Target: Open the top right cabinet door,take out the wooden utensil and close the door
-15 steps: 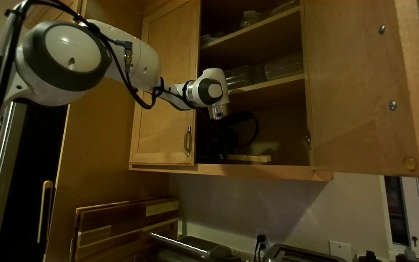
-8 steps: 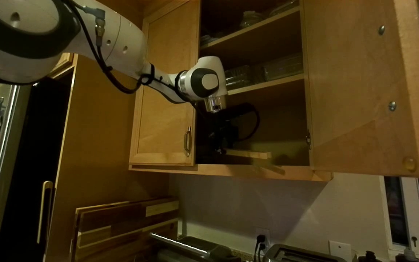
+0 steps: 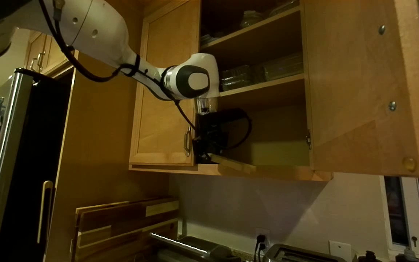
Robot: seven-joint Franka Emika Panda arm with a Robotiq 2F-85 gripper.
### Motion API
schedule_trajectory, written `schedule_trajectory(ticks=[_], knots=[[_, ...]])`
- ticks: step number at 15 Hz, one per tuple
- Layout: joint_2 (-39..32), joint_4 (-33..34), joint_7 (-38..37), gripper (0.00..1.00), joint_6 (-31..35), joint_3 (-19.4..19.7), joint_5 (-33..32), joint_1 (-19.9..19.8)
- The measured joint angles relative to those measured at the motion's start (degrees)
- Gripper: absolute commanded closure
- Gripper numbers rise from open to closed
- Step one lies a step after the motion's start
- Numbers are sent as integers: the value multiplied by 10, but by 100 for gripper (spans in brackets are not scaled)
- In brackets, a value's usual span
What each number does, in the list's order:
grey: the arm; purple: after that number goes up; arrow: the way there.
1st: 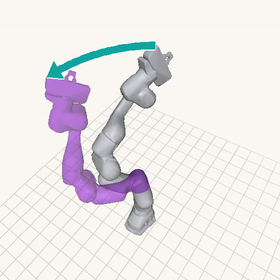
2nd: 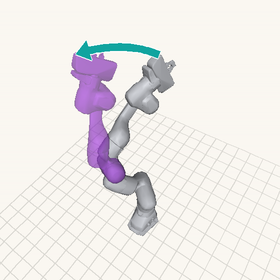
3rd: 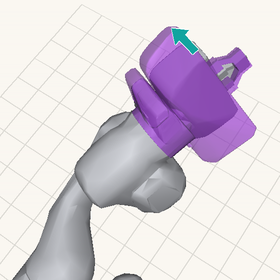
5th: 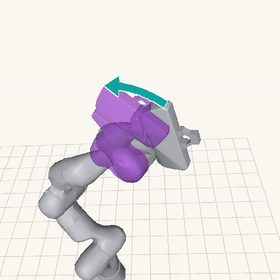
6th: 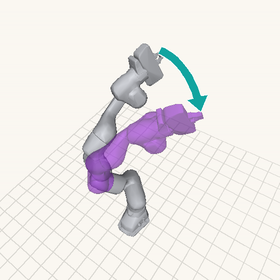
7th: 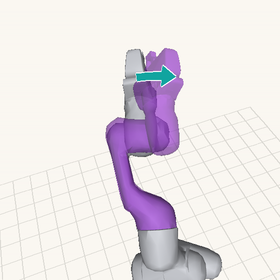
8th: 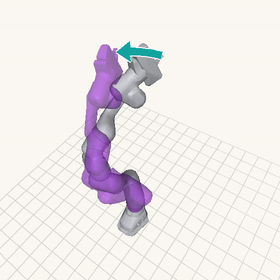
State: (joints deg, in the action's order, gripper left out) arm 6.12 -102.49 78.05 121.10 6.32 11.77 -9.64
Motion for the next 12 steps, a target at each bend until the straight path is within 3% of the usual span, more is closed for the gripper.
schedule_trajectory(ticks=[12], knots=[[112, -167, 0, 91, -3, -4, 23, 85]])
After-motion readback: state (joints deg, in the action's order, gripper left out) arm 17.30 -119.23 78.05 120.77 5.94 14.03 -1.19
